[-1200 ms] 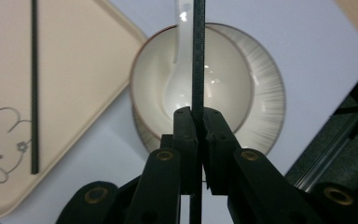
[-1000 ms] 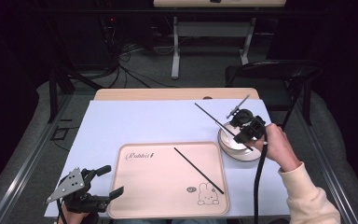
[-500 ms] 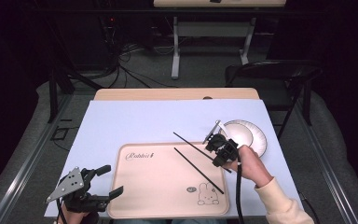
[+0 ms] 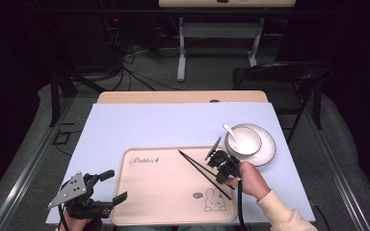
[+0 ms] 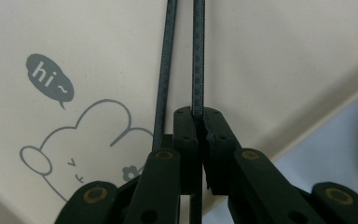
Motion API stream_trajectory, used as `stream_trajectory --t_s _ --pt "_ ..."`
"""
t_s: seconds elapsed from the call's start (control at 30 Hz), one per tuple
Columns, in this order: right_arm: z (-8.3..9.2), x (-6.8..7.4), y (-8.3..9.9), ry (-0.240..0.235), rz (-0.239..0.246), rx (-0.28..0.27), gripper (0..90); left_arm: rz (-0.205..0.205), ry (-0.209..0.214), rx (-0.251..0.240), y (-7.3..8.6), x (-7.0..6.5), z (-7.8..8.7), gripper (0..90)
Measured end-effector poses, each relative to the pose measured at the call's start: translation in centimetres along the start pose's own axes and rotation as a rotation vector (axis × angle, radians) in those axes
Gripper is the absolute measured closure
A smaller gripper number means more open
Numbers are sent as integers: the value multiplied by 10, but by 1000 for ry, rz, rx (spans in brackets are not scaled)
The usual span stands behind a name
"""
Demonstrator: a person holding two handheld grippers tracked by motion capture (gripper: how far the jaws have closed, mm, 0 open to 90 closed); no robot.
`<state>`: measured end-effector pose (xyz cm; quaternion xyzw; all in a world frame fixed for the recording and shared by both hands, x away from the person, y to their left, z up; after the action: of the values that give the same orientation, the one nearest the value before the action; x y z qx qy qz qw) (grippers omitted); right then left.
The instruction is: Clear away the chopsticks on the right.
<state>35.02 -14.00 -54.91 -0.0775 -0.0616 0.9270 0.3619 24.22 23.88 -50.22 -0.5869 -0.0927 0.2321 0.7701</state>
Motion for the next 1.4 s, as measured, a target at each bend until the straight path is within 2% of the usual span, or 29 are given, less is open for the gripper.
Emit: stream_trajectory --t_s 0.03,0.07,0.13,0.2,0.23,0.33,0.4,0.43,0.53,0.6,0.67,0.83,0.87,0.93,1.03,1.1,1.13,1.23,1.3,1.37,1.4 --pt "-1 1 -1 4 -1 0 846 0 -3 -10 0 0 -1 154" --pt "-2 2 -1 -3 -9 5 845 1 -24 -19 0 0 -1 154" --pt "-4 3 -2 0 2 -3 838 1 -24 -19 0 0 -1 154" --pt "-3 3 -3 -10 -10 -4 825 0 -24 -19 0 0 -1 154" --pt "-4 2 -3 -1 4 -9 768 0 -24 -18 0 0 -1 154" --pt "-3 3 -2 5 10 -20 744 -2 -18 -15 0 0 -1 154" --pt "0 1 -1 15 2 -59 651 -2 -12 -18 0 0 -1 154" --pt "1 0 -1 14 15 -63 614 1 -27 -20 0 0 -1 154" --pt "8 -3 2 32 15 -106 464 -3 -22 -12 0 -1 -1 154" --pt "14 -6 4 48 19 -157 379 0 -23 -14 0 -1 -1 154" --pt "21 -9 8 64 29 -208 365 0 -26 -17 0 -1 -2 154" --pt "34 -13 21 90 53 -367 181 -1 -22 -12 0 -1 -1 154" --pt "37 -13 25 96 39 -396 146 1 -30 -18 0 -1 -2 154" --pt "44 -14 35 101 40 -460 119 -1 -24 -16 0 -1 -2 154" --pt "56 -15 53 132 24 -557 51 -3 -25 -13 0 -1 -2 154" --pt "61 -17 63 147 13 -594 0 0 -26 -15 0 0 -2 154" --pt "66 -18 71 166 1 -641 0 0 -26 -14 0 0 -2 154" --pt "75 -19 89 189 -21 -716 0 -2 -25 -13 0 0 -2 154" --pt "78 -17 108 207 -38 -762 0 -1 -26 -14 0 0 -2 154" --pt "78 -16 113 207 -45 -770 0 -3 -20 -15 0 0 -2 154" --pt "78 -15 120 189 -42 -778 0 -5 -12 -3 0 0 -2 154"
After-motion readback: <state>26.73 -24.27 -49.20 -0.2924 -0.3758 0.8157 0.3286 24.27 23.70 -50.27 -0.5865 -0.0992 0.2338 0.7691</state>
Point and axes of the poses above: each handheld gripper's, and its own axes: z roughly backward along the jaws, y roughly out of its underside, x roughly to its left, the point moved 3 cm from there along -z, roughly forward along the jaws, and after that the axes turned 7 degrees about y, right-handed, at the moved point
